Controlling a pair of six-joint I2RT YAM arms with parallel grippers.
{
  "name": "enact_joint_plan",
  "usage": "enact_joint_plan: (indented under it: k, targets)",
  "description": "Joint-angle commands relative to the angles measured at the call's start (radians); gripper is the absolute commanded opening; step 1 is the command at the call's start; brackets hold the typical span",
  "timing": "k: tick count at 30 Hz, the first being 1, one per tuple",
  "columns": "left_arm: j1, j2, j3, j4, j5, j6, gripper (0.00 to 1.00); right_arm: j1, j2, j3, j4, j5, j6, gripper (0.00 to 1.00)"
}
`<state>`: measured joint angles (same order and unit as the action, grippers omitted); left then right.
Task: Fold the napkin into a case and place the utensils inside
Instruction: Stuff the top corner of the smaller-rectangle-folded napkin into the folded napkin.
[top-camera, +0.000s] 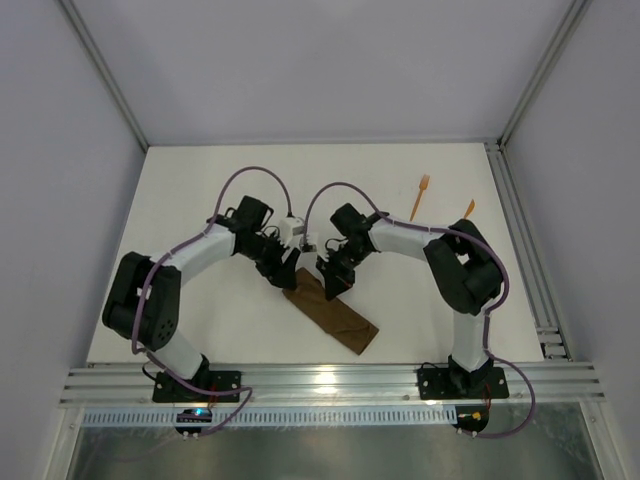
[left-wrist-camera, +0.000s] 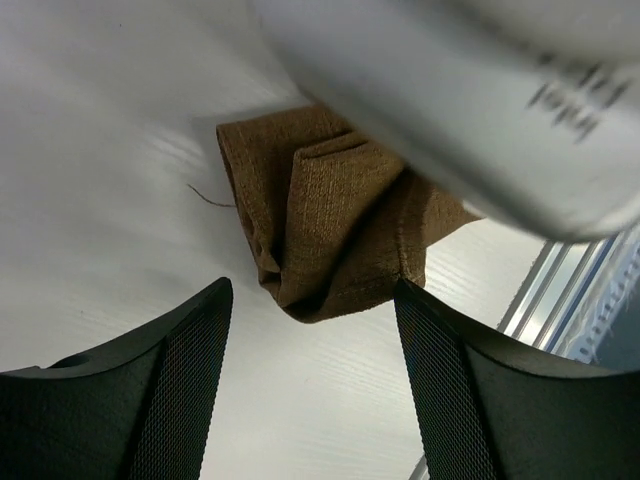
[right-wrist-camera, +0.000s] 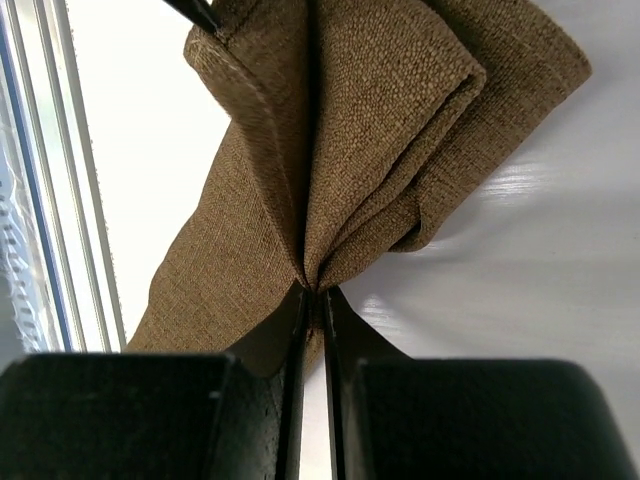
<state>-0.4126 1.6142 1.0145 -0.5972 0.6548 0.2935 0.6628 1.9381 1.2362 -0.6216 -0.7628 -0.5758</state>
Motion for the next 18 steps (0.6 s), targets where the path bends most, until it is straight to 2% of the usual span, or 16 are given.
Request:
enact_joint_plan:
  k: [1,6,9,13,15,18]
  targets:
    - [-0.018,0.012,-0.014,0.000,-0.011,0.085,0.69,-0.011,0.002,0.034,0.048,-0.036,0.021,0.11]
    - [0.000,0.016,-0.007,0.020,0.097,0.061,0.68,-0.025,0.005,0.035,0.060,-0.056,0.033,0.11]
    - [0.067,0.004,0.012,0.011,0.137,0.056,0.69,-0.035,0.012,0.042,0.054,-0.067,0.034,0.11]
    - [0.071,-0.046,0.033,-0.079,0.109,0.177,0.67,-0.043,0.025,0.046,0.048,-0.069,0.039,0.11]
    - [0.038,-0.042,0.026,-0.127,0.042,0.219,0.67,-0.046,0.028,0.046,0.052,-0.078,0.042,0.11]
    - [-0.018,-0.043,-0.036,-0.066,-0.056,0.260,0.69,-0.049,0.033,0.049,0.059,-0.084,0.045,0.11]
